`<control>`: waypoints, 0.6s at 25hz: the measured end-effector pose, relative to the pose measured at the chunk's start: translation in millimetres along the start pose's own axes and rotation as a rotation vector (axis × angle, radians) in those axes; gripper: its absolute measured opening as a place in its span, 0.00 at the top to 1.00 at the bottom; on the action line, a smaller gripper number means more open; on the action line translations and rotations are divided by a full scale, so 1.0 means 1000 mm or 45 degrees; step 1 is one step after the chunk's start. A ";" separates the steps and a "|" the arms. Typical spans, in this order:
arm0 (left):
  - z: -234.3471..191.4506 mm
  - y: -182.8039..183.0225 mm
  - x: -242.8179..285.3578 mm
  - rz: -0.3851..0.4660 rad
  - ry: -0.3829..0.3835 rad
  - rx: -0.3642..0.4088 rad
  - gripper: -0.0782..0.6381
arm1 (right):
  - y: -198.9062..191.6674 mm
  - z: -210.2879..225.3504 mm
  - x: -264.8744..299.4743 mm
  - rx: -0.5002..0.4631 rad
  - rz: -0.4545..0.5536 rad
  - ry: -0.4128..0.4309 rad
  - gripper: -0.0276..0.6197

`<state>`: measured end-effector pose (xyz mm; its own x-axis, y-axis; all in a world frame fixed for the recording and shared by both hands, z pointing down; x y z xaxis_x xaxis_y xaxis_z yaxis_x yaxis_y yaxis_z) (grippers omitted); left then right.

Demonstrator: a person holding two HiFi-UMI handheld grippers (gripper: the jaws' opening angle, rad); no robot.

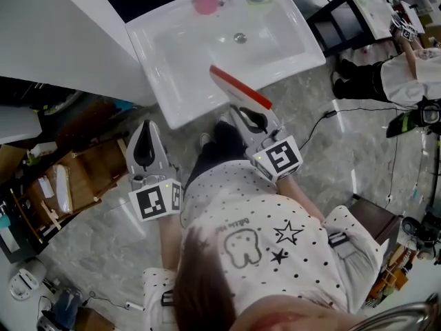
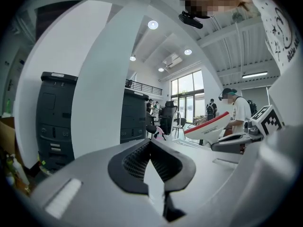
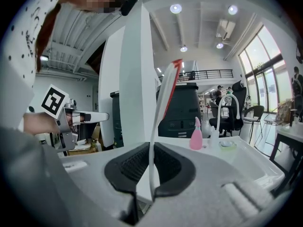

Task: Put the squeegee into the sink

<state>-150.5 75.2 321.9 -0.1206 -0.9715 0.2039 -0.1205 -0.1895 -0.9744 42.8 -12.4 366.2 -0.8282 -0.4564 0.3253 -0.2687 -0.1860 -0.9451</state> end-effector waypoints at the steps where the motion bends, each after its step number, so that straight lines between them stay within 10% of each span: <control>1: 0.000 0.000 0.002 -0.003 0.004 -0.002 0.91 | 0.001 0.002 0.002 -0.005 0.004 0.006 0.92; 15: -0.009 0.011 0.041 -0.012 0.138 -0.036 0.91 | 0.017 0.043 0.046 -0.014 -0.035 0.112 0.92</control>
<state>-166.0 34.8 320.3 -0.2254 -0.9482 0.2238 -0.1495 -0.1933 -0.9697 21.8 -74.1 366.3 -0.8602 -0.3728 0.3479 -0.2972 -0.1878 -0.9362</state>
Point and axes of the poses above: the fingertips, and each gripper's own axes: x forward along the fingers, z to its right, y out of its top, the point moved 4 cm from there along -x, backward along the fingers, and after that the axes turned 5 degrees about -z, right-handed, at the moved point
